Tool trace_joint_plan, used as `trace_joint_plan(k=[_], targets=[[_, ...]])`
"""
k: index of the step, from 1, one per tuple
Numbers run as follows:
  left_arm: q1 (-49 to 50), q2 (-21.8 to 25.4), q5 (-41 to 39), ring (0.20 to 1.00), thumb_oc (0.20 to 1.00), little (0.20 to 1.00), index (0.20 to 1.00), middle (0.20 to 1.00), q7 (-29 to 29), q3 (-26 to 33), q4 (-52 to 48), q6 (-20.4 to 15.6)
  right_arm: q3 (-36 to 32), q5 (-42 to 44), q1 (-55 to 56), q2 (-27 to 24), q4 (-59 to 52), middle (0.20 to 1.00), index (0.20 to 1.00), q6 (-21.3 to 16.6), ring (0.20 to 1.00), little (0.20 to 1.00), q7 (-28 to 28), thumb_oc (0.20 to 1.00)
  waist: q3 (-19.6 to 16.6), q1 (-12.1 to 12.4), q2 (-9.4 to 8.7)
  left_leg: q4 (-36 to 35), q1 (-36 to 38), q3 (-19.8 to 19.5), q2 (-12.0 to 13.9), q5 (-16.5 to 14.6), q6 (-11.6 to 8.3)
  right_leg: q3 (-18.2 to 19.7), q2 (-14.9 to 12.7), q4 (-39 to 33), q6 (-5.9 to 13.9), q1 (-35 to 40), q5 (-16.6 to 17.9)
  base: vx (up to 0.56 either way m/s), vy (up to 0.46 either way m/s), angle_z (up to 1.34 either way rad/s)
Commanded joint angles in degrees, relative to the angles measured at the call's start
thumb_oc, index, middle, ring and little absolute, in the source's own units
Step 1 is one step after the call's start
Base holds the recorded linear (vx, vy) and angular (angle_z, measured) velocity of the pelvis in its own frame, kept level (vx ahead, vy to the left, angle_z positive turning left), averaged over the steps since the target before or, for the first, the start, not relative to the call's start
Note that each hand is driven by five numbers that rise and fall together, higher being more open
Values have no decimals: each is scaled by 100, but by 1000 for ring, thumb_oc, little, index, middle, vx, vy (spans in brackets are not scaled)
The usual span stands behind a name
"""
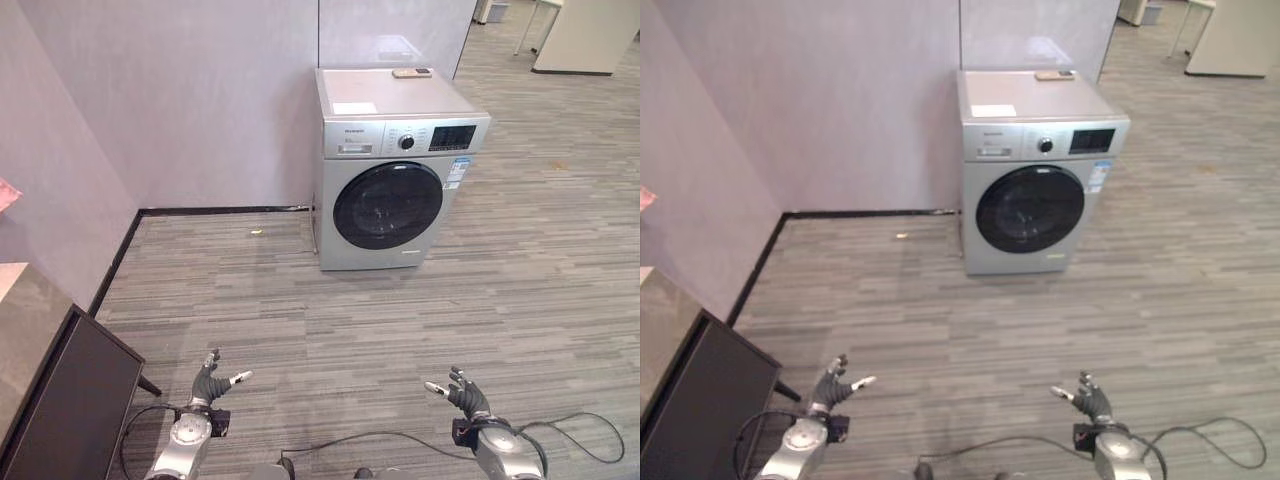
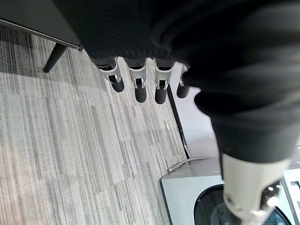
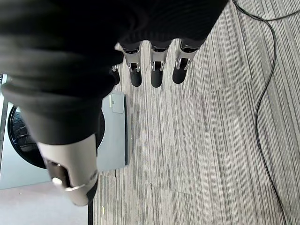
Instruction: Put brush and paste in cup on sink, flatten towel.
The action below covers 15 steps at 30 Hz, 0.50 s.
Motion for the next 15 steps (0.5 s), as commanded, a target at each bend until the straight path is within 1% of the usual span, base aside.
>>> trace_joint_plan(k=[1,3,5,6,7,8,9,10,11,12,13,15], targets=[[-68,227,104,1000,1000,1000,1000,1000,-1,-95,-284,-274,-88,10,-123,25,-37,1000,1000,-133,1000,1000,65,1000,-9,33,-110,143,234,-75,-406,-67,104,430,-412,-366,782,384,1244,68,160,11],[-31,230,113,1000,1000,1000,1000,1000,-37,-133,-268,-269,-98,28,-57,54,-44,1000,1000,-123,1000,1000,96,1000,10,-2,-68,87,298,-151,-482,-38,167,492,-452,-119,776,335,1329,81,164,10],[31,258,142,1000,1000,1000,1000,1000,-59,-139,-337,-247,-132,27,29,68,-58,1000,1000,-112,1000,1000,110,1000,-6,-36,-21,-69,407,-222,-558,-38,256,521,-538,271,804,195,1566,91,195,23],[35,258,137,1000,1000,1000,1000,1000,-93,-161,-357,-242,-152,31,51,69,16,1000,1000,-108,1000,1000,111,1000,20,-60,4,-122,441,-282,-571,18,291,563,-538,494,796,80,1693,76,177,34],[48,284,155,1000,1000,1000,1000,1000,-123,-175,-374,-213,-169,40,61,80,28,1000,1000,-90,1000,1000,120,1000,40,-90,25,-212,483,-331,-558,36,330,595,-493,715,785,-33,1720,40,105,23],[49,284,154,1000,1000,1000,1000,1000,-124,-175,-376,-212,-169,40,61,80,27,1000,1000,-90,1000,1000,120,1000,39,-91,21,-218,484,-331,-564,39,332,599,-500,730,787,-41,1713,50,81,25],[58,298,188,1000,1000,1000,1000,1000,-131,-181,-393,-202,-172,53,94,90,47,1000,1000,-92,1000,1000,129,1000,37,-107,37,-222,495,-378,-559,57,352,656,-382,893,793,-123,1702,69,66,30],[50,328,210,1000,1000,1000,1000,1000,-136,-179,-424,-185,-187,78,114,98,35,1000,1000,-76,1000,1000,162,1000,52,-199,49,-314,544,-494,-543,142,356,888,18,1079,736,-370,1573,154,105,29],[51,330,244,1000,1000,1000,1000,1000,-133,-125,-352,-162,-203,92,151,121,64,1000,1000,-81,1000,1000,181,1000,63,-166,11,-436,633,-474,-561,148,352,567,-7,879,731,-530,1537,128,69,19],[50,330,244,1000,1000,1000,1000,1000,-133,-125,-350,-163,-203,91,151,122,64,1000,1000,-81,1000,1000,181,1000,65,-174,12,-444,639,-484,-559,151,350,556,-6,875,729,-522,1535,266,26,25],[2,292,222,1000,1000,1000,1000,1000,-163,-150,-235,-138,-240,104,207,71,78,1000,1000,-83,1000,1000,188,1000,88,-273,2,-522,735,-608,-518,108,298,507,148,406,622,-935,1388,188,-16,27],[-1,288,222,1000,1000,1000,1000,1000,-162,-152,-230,-140,-241,105,206,68,80,1000,1000,-85,1000,1000,189,1000,88,-274,10,-518,741,-611,-511,92,293,502,154,419,619,-933,1370,202,-31,17]])
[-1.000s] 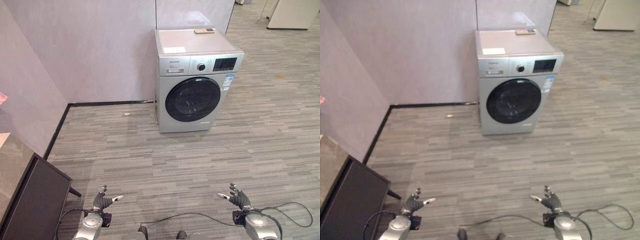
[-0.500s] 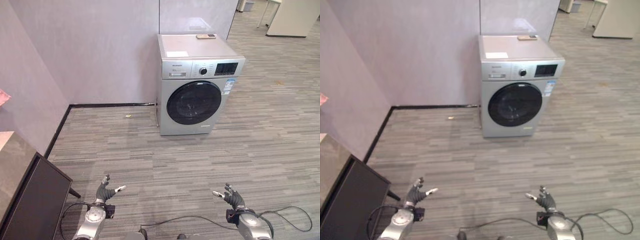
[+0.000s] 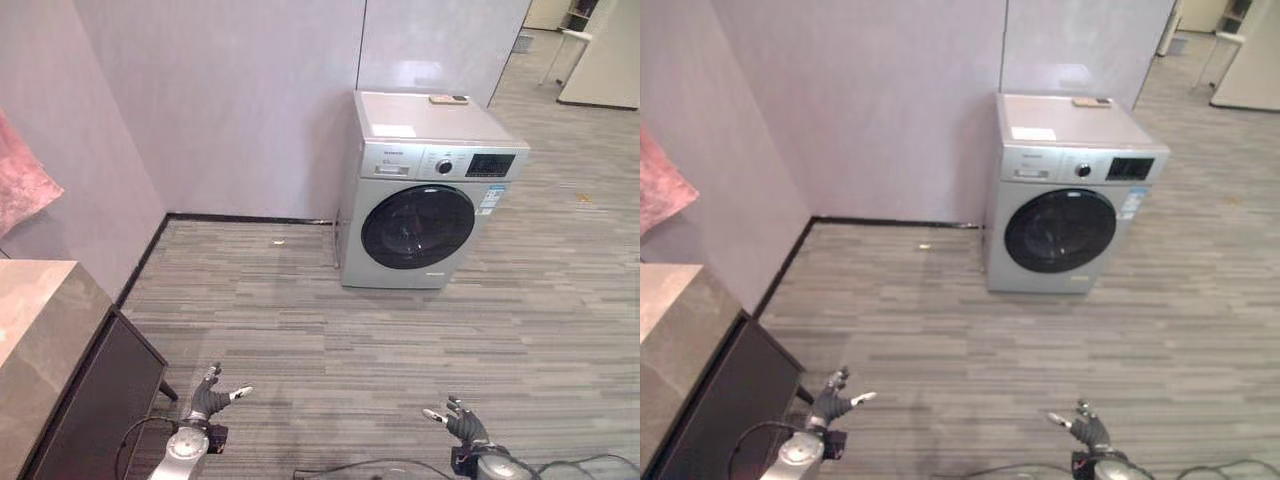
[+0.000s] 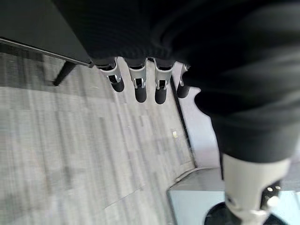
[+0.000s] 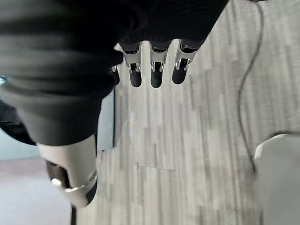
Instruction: Put brush and paste in cup on sink, flatten towel.
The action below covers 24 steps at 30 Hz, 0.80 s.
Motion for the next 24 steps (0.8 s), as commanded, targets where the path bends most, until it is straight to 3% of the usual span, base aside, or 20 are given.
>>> trace_joint_plan(k=[1,3,6,8,10,11,12,14,15,16,17,18,19,20,21,22,24], targets=[[-278,-44,152,1000,1000,1000,1000,1000,-45,2,-36,-182,-255,156,-128,-169,-66,1000,1000,-188,1000,1000,-39,1000,136,-148,7,-119,701,-115,-197,5,-558,150,220,-1709,-21,-112,1238,326,-65,14],[-357,-105,155,1000,1000,1000,1000,1000,-33,-30,96,-170,-248,157,-112,-169,-38,1000,1000,-176,1000,1000,-64,1000,153,-252,-27,-142,887,-196,-193,-86,-648,268,162,-2315,81,-250,1514,395,-74,33],[-403,-157,172,1000,1000,1000,1000,1000,-41,-110,148,-174,-257,110,-12,-137,-140,1000,1000,-134,1000,1000,-63,1000,134,-418,-27,-215,1226,-402,-77,-148,-750,674,184,-2534,198,-437,1860,386,-85,37],[-397,-175,175,1000,1000,1000,1000,1000,-43,-149,163,-173,-269,137,77,-132,-123,1000,1000,-133,1000,1000,-26,1000,52,-447,-83,-113,1289,-500,-10,-171,-813,706,287,-2510,95,-315,1843,380,-139,48],[-437,-258,107,1000,1000,1000,1000,1000,-82,-237,327,-160,-287,247,96,-170,-38,1000,1000,-139,1000,1000,-10,1000,-73,-506,-60,356,1224,-567,56,36,-969,719,500,-2549,-23,-121,1736,424,-154,61],[-439,-290,54,1000,1000,1000,1000,1000,-94,-264,368,-161,-279,239,92,-194,39,1000,1000,-137,1000,1000,-24,1000,-86,-513,-20,865,1102,-577,102,314,-1099,657,638,-2583,-119,49,1666,502,-218,82],[-523,-309,58,1000,1000,1000,1000,1000,-106,-325,516,-137,-216,136,99,-255,-49,1000,1000,-136,1000,1000,-87,1000,-8,-488,-121,2064,465,-455,186,1200,-1411,533,643,-2737,-302,431,1523,367,-168,82],[-526,-310,57,1000,1000,1000,1000,1000,-106,-326,517,-137,-218,135,98,-255,-50,1000,1000,-135,1000,1000,-88,1000,-8,-500,-108,2116,434,-471,198,1174,-1415,515,652,-2742,-305,429,1525,154,-118,56],[-630,-287,64,1000,1000,1000,1000,1000,-67,-367,515,-117,-238,135,102,-315,-95,1000,1000,-174,1000,1000,-143,1000,98,-495,-227,2973,13,-114,472,1554,-1494,394,587,-2770,-460,590,1457,236,-294,22],[-793,-277,28,1000,1000,1000,1000,1000,-68,-435,514,-87,-226,287,83,-345,-104,1000,1000,-171,1000,1000,-210,1000,291,-386,-395,3547,-556,445,733,1332,-1376,310,581,-2868,-619,917,1225,322,-352,37],[-875,-281,12,1000,1000,1000,1000,1000,-36,-457,531,-82,-211,288,32,-364,-38,1000,1000,-167,1000,1000,-254,1000,324,-354,-448,3505,-829,711,834,1262,-1345,273,574,-2921,-639,1033,1153,469,-262,47],[-945,-329,2,1000,1000,1000,1000,1000,-11,-474,543,-86,-221,244,23,-378,-26,1000,1000,-161,1000,1000,-317,1000,332,-235,-407,2964,-1275,1269,1082,985,-1309,81,618,-3061,-597,1350,1004,463,-94,52],[-952,-326,8,1000,1000,1000,1000,1000,5,-459,550,-90,-262,300,76,-358,-88,1000,1000,-171,1000,1000,-299,1000,287,-237,-405,2453,-1409,1581,1298,1015,-1303,-26,603,-3112,-550,1467,926,380,-35,26],[-949,-326,8,1000,1000,1000,1000,1000,5,-461,550,-90,-263,300,80,-358,-91,1000,1000,-170,1000,1000,-300,1000,287,-232,-412,2433,-1392,1591,1287,1021,-1301,-21,594,-3113,-546,1472,926,268,20,23],[-958,-339,15,1000,1000,1000,1000,1000,13,-444,604,-94,-280,301,120,-345,-170,1000,1000,-171,1000,1000,-280,1000,244,-219,-407,1867,-1462,1781,1351,1009,-1295,-88,603,-3136,-498,1552,855,390,121,11],[-941,-332,26,1000,1000,1000,1000,1000,65,-380,686,-95,-218,198,141,-342,-250,1000,1000,-180,1000,1000,-264,1000,193,-103,-386,661,-1510,1633,1158,1220,-1282,-94,639,-3129,-407,1695,708,514,164,4],[-883,-334,14,1000,1000,1000,1000,1000,90,-300,768,-98,-139,86,135,-349,-324,1000,1000,-170,1000,1000,-209,1000,174,8,-345,-196,-1521,1358,1315,1642,-1401,-46,695,-3139,-349,1901,597,540,229,-6]])
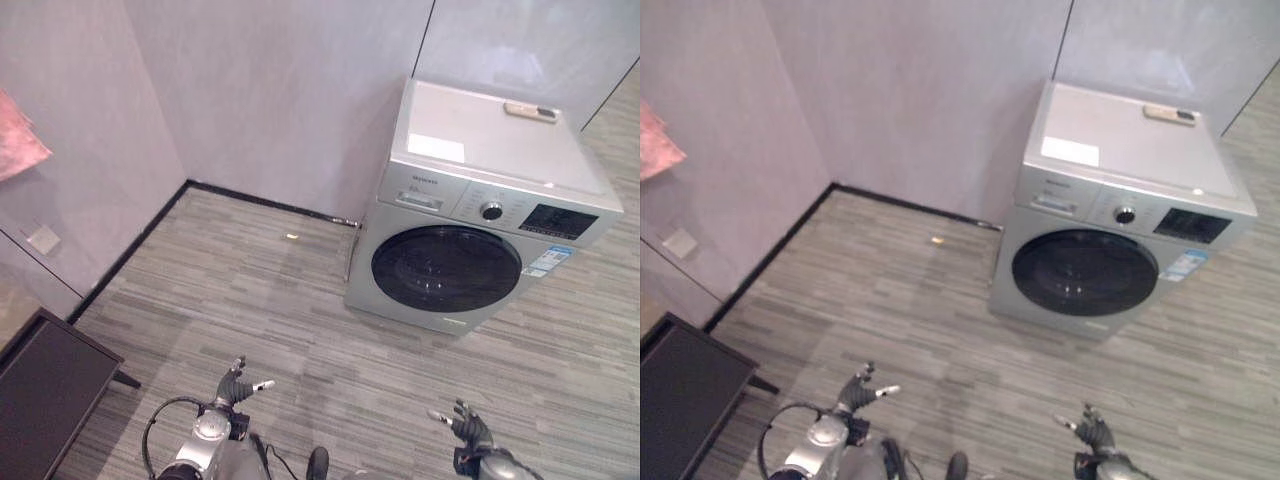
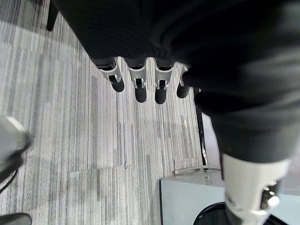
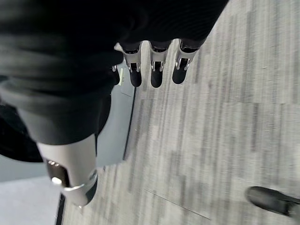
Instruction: Put brush and paste in cup on sink, flatten towel.
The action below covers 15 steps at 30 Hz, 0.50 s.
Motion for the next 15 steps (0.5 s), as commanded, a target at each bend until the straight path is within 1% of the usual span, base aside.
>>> trace_joint_plan(k=[1,2,3,4,5,7,8,9,10,11,13,14,15], targets=[[-85,197,-14,1000,1000,1000,1000,1000,174,156,-79,-190,-69,-186,206,-305,-416,1000,1000,-159,1000,1000,87,1000,-3,227,84,-1728,532,52,293,1418,-190,247,-621,313,831,370,-236,434,203,-21],[-79,197,-14,1000,1000,1000,1000,1000,174,161,-78,-191,-63,-187,213,-308,-423,1000,1000,-155,1000,1000,89,1000,-1,224,74,-1732,550,59,286,1418,-203,250,-628,311,834,385,-244,389,209,-29],[-55,204,-4,1000,1000,1000,1000,1000,168,171,-84,-181,-47,-208,221,-308,-489,1000,1000,-145,1000,1000,119,1000,-10,180,87,-1739,568,314,438,1480,-235,198,-651,324,870,453,-264,216,140,-8],[-27,211,-14,1000,1000,1000,1000,1000,150,200,-94,-173,-29,-229,234,-305,-467,1000,1000,-126,1000,1000,151,1000,-39,203,98,-1728,623,485,526,1571,-265,207,-649,324,894,532,-290,323,247,11],[44,254,-39,1000,1000,1000,1000,1000,135,252,-104,-179,17,-257,223,-269,-436,1000,1000,-106,1000,1000,219,1000,-73,266,104,-1662,714,522,489,1550,-165,250,-650,339,928,628,-343,347,271,14],[79,309,-22,1000,1000,1000,1000,1000,129,253,-87,-182,58,-246,214,-181,-383,1000,1000,-100,1000,1000,258,1000,-133,317,76,-1491,686,444,387,1485,-92,321,-776,423,970,680,-411,329,303,-6],[122,357,13,1000,1000,1000,1000,1000,118,257,-86,-187,41,-241,221,-116,-358,1000,1000,-99,1000,1000,296,1000,-157,336,3,-1217,585,461,291,1295,-8,354,-932,493,999,751,-363,212,221,-23],[123,360,13,1000,1000,1000,1000,1000,118,256,-87,-187,42,-241,222,-113,-357,1000,1000,-100,1000,1000,296,1000,-161,337,-3,-1196,575,464,290,1279,-5,356,-938,494,1003,747,-365,358,367,-33],[220,467,29,1000,1000,1000,1000,1000,62,221,-233,-203,12,-296,269,-39,-275,1000,1000,-58,1000,1000,354,1000,-175,357,-179,-851,544,384,41,884,99,363,-1277,622,1156,854,-237,325,345,-25],[243,509,43,1000,1000,1000,1000,1000,33,204,-276,-195,23,-342,277,-9,-280,1000,1000,-36,1000,1000,379,1000,-200,373,-225,-801,550,368,-60,785,170,389,-1369,736,1182,804,-112,403,495,-14],[287,596,104,1000,1000,1000,1000,1000,-17,162,-403,-186,41,-398,269,25,-255,1000,1000,-33,1000,1000,420,1000,-238,416,-312,-747,567,355,-295,534,339,388,-1565,1030,1293,661,229,184,329,4],[288,596,104,1000,1000,1000,1000,1000,-17,162,-403,-185,41,-398,269,25,-255,1000,1000,-33,1000,1000,420,1000,-238,416,-313,-747,566,356,-295,534,339,389,-1566,1030,1294,660,228,223,449,17],[322,713,281,1000,1000,1000,1000,1000,-65,80,-547,-155,46,-390,262,57,-291,1000,1000,-25,1000,1000,439,1000,-272,429,-360,-800,703,320,-611,297,538,427,-1798,1548,1408,512,782,219,462,28]])
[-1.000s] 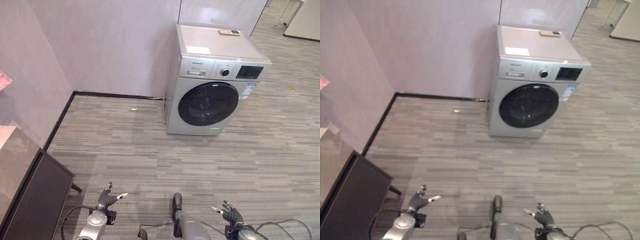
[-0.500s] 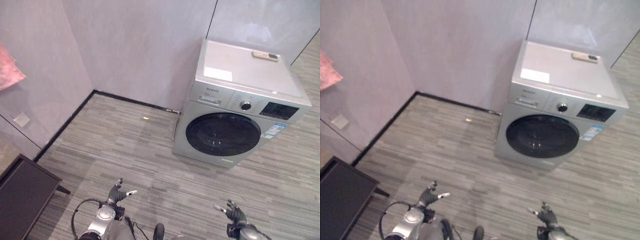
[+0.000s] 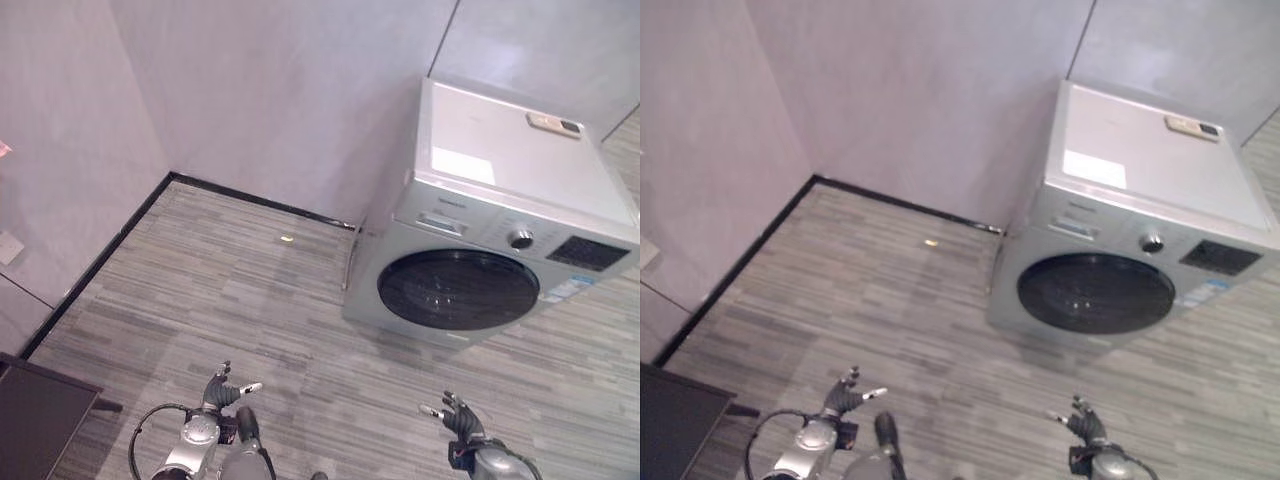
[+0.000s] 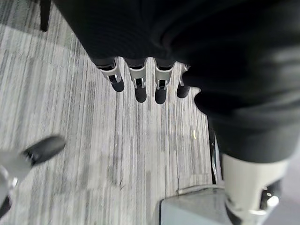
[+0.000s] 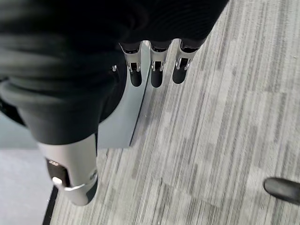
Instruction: Put brush and paste in cup on sink, flatten towel.
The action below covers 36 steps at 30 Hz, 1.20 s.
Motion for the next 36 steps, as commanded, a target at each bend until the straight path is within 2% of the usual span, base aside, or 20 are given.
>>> trace_joint_plan(k=[1,3,5,8,9,11,13,14,15,18,21,22,25,27,30,32,33,34,35,36], targets=[[80,579,323,1000,1000,1000,1000,1000,-28,-114,-575,-161,-102,-95,-27,36,-301,1000,1000,-118,1000,1000,96,1000,-225,234,-279,311,-207,-159,-198,-251,-326,89,-1365,854,758,-273,1809,256,584,22],[99,674,409,1000,1000,1000,1000,1000,-12,-77,-706,-120,-25,-92,-96,95,-312,1000,1000,-129,1000,1000,95,1000,-180,277,-194,207,-98,-134,-290,-266,-142,42,-1260,1419,735,-569,2004,142,347,22],[25,716,440,1000,1000,1000,1000,1000,21,-74,-749,-175,21,-37,-95,83,-388,1000,1000,-154,1000,1000,154,1000,-123,101,-122,-45,166,-496,-505,-307,-80,741,-420,1708,551,-1156,1609,264,327,53],[22,690,362,1000,1000,1000,1000,1000,-22,-41,-821,-190,101,-161,-84,48,-469,1000,1000,-213,1000,1000,115,1000,-35,10,70,-271,617,-795,-554,-407,-128,169,-416,1261,348,-1671,1012,284,208,91],[54,677,347,1000,1000,1000,1000,1000,-47,-53,-837,-193,64,-94,-51,44,-465,1000,1000,-210,1000,1000,116,1000,17,-63,116,-306,773,-955,-603,-447,-135,233,-317,1160,329,-1873,959,352,130,67],[106,606,256,1000,1000,1000,1000,1000,-108,-34,-765,-195,-47,151,33,50,-446,1000,1000,-230,1000,1000,158,1000,147,-241,141,-233,1049,-1225,-717,-566,-174,508,-141,567,340,-2187,1104,389,102,105],[96,575,266,1000,1000,1000,1000,1000,-122,-36,-738,-188,-63,150,66,53,-423,1000,1000,-226,1000,1000,153,1000,188,-306,159,-214,1156,-1357,-742,-643,-199,506,-211,198,379,-2287,1243,371,49,123],[63,505,407,1000,1000,1000,1000,1000,-180,-113,-588,-181,-102,107,107,51,-239,1000,1000,-182,1000,1000,155,1000,218,-474,191,-60,1378,-1745,-874,-841,-219,838,-229,-204,501,-2454,1569,487,47,116],[92,485,415,1000,1000,1000,1000,1000,-191,-108,-595,-180,-128,100,111,52,-228,1000,1000,-177,1000,1000,159,1000,202,-477,195,4,1438,-1882,-924,-860,-208,934,-224,-207,513,-2491,1651,590,53,117],[174,449,472,1000,1000,1000,1000,1000,-210,-134,-543,-176,-110,103,72,51,-230,1000,1000,-161,1000,1000,157,1000,105,-474,236,155,1615,-2162,-1004,-945,-224,783,-211,-22,450,-2324,1652,322,-15,154],[182,490,626,1000,1000,1000,1000,1000,-202,-260,-501,-183,-141,210,-27,-2,-361,1000,1000,-203,1000,1000,137,1000,-21,-482,309,275,1711,-2301,-947,-882,-379,632,-71,77,348,-2157,1566,285,-64,65],[184,489,626,1000,1000,1000,1000,1000,-202,-261,-502,-182,-141,210,-25,-4,-363,1000,1000,-202,1000,1000,137,1000,-18,-491,314,274,1716,-2311,-942,-884,-381,620,-69,76,346,-2148,1563,311,-127,27],[92,576,864,1000,1000,1000,1000,1000,-310,-595,-777,-211,-134,296,-21,-147,-586,1000,1000,-241,1000,1000,142,1000,-106,-531,389,854,1671,-2279,-698,-623,-739,407,120,46,184,-1917,1334,401,-196,49],[0,588,869,1000,1000,1000,1000,1000,-324,-702,-940,-227,-148,347,14,-204,-586,1000,1000,-270,1000,1000,111,1000,-39,-525,329,1692,1285,-2081,-544,-318,-951,395,144,-49,89,-1744,1249,167,-158,12],[-252,551,772,1000,1000,1000,1000,1000,-242,-790,-1090,-230,-174,363,-62,-301,-433,1000,1000,-283,1000,1000,7,1000,201,-413,248,2831,686,-1978,-538,-165,-975,459,125,-102,-62,-1554,1155,87,-106,-4],[-330,541,725,1000,1000,1000,1000,1000,-221,-841,-1170,-214,-231,384,-100,-312,-235,1000,1000,-286,1000,1000,-100,1000,214,-467,256,2541,472,-1572,-212,-231,-844,416,62,-164,-77,-1494,1105,108,-63,-36],[-330,539,724,1000,1000,1000,1000,1000,-221,-842,-1172,-212,-232,384,-101,-313,-232,1000,1000,-288,1000,1000,-100,1000,217,-449,264,2539,487,-1555,-202,-246,-842,431,72,-165,-74,-1487,1101,86,8,-37],[-370,509,721,1000,1000,1000,1000,1000,-226,-846,-1150,-210,-267,419,-90,-299,-175,1000,1000,-286,1000,1000,-128,1000,204,-471,259,2247,450,-1266,-2,-344,-763,400,13,-211,-39,-1426,1091,130,123,-30],[-426,433,725,1000,1000,1000,1000,1000,-235,-906,-1075,-228,-313,387,-67,-301,-109,1000,1000,-293,1000,1000,-172,1000,174,-427,301,1305,221,-1005,-7,-627,-685,352,-103,-346,82,-1278,1065,156,159,-6],[-438,413,746,1000,1000,1000,1000,1000,-220,-917,-1019,-228,-296,349,-80,-296,-136,1000,1000,-289,1000,1000,-165,1000,147,-400,321,944,132,-1105,-106,-536,-684,385,-115,-358,98,-1283,1067,182,232,27]])
